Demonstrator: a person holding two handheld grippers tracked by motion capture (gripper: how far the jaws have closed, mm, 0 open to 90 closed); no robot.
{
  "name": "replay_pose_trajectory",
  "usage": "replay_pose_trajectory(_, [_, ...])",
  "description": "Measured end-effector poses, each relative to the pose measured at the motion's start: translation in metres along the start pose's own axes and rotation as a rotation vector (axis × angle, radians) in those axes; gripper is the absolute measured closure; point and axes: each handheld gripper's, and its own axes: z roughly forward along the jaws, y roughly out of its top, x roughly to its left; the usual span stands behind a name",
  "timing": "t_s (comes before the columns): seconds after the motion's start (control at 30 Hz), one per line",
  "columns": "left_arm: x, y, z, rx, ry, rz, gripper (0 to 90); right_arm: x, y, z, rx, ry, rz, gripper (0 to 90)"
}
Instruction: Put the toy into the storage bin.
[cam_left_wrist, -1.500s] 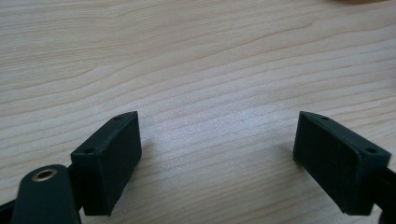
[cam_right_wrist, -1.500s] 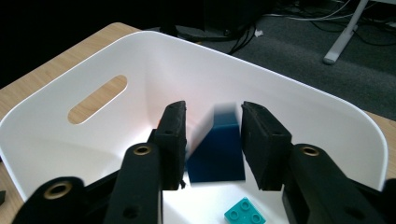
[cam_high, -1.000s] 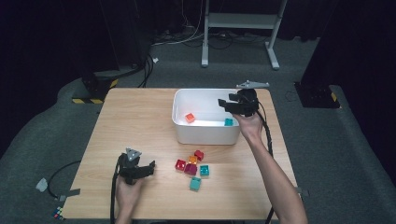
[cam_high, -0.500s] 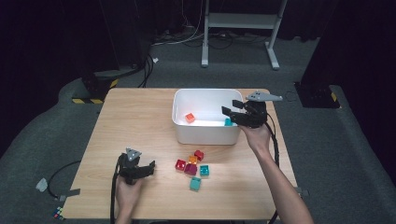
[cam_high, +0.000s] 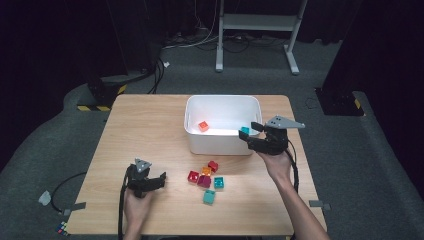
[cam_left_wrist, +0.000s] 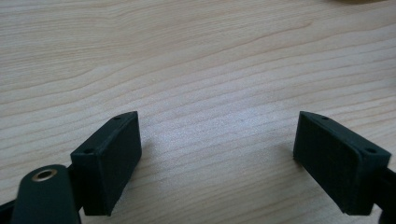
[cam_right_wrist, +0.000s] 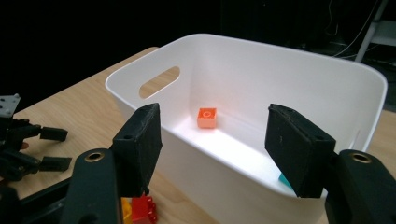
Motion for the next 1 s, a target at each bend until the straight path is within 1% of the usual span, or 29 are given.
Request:
replay_pose_trajectory(0.03, [0.000, 0.000, 0.000, 0.000, 0.000, 0.000, 15.3, 0.002, -0.008, -0.001, 0.004, 0.009, 0.011, 35.1])
replay_pose_trajectory(0.1, [0.000, 0.000, 0.000, 0.000, 0.000, 0.000, 15.3, 0.003, -0.010, -0.001, 0.005, 0.012, 0.013, 34.7])
replay_pose_trajectory(0.17, [0.000, 0.000, 0.000, 0.001, 0.000, 0.000, 15.3, 0.007, -0.022, -0.001, 0.014, 0.013, 0.009, 34.1])
replay_pose_trajectory(0.23, [0.000, 0.000, 0.000, 0.000, 0.000, 0.000, 15.3, 0.008, -0.025, -0.001, 0.018, 0.015, 0.009, 34.1])
replay_pose_trajectory(0.27, [0.000, 0.000, 0.000, 0.000, 0.001, 0.000, 15.3, 0.010, -0.030, -0.001, 0.025, 0.018, 0.013, 34.1])
replay_pose_trajectory(0.3, [0.000, 0.000, 0.000, 0.001, 0.001, 0.000, 15.3, 0.012, -0.041, 0.001, 0.039, 0.018, 0.006, 34.1])
replay_pose_trajectory(0.33, [0.000, 0.000, 0.000, 0.001, 0.001, 0.000, 15.3, 0.014, -0.045, 0.002, 0.043, 0.013, 0.006, 34.1])
replay_pose_trajectory(0.37, [0.000, 0.000, 0.000, 0.001, 0.001, 0.000, 15.3, 0.014, -0.045, 0.002, 0.043, 0.013, 0.006, 34.1])
replay_pose_trajectory(0.43, [0.000, 0.000, 0.000, 0.001, 0.001, 0.001, 15.3, 0.017, -0.055, 0.004, 0.060, 0.005, 0.007, 34.0])
replay_pose_trajectory(0.5, [0.000, 0.000, 0.000, 0.000, 0.001, 0.000, 15.3, 0.019, -0.064, 0.006, 0.073, 0.017, 0.022, 34.3])
replay_pose_trajectory(0.57, [0.000, 0.000, 0.000, -0.001, 0.001, 0.000, 15.3, 0.023, -0.073, 0.009, 0.095, 0.024, 0.021, 34.3])
replay_pose_trajectory(0.63, [0.000, 0.000, 0.000, -0.001, 0.001, 0.000, 15.4, 0.024, -0.075, 0.009, 0.099, 0.027, 0.018, 34.2])
replay_pose_trajectory(0.67, [0.000, 0.000, 0.000, 0.000, 0.001, 0.000, 15.4, 0.026, -0.080, 0.011, 0.110, 0.034, 0.026, 33.6])
replay_pose_trajectory(0.73, [0.000, 0.000, 0.000, -0.001, 0.002, 0.000, 15.3, 0.026, -0.082, 0.012, 0.115, 0.038, 0.029, 33.3])
replay_pose_trajectory(0.9, [0.000, 0.000, 0.000, -0.001, 0.001, 0.000, 15.4, 0.029, -0.094, 0.012, 0.121, 0.043, 0.039, 32.7])
replay_pose_trajectory(1.0, [0.000, 0.000, 0.000, -0.001, 0.002, 0.000, 15.3, 0.031, -0.098, 0.012, 0.127, 0.041, 0.035, 32.5])
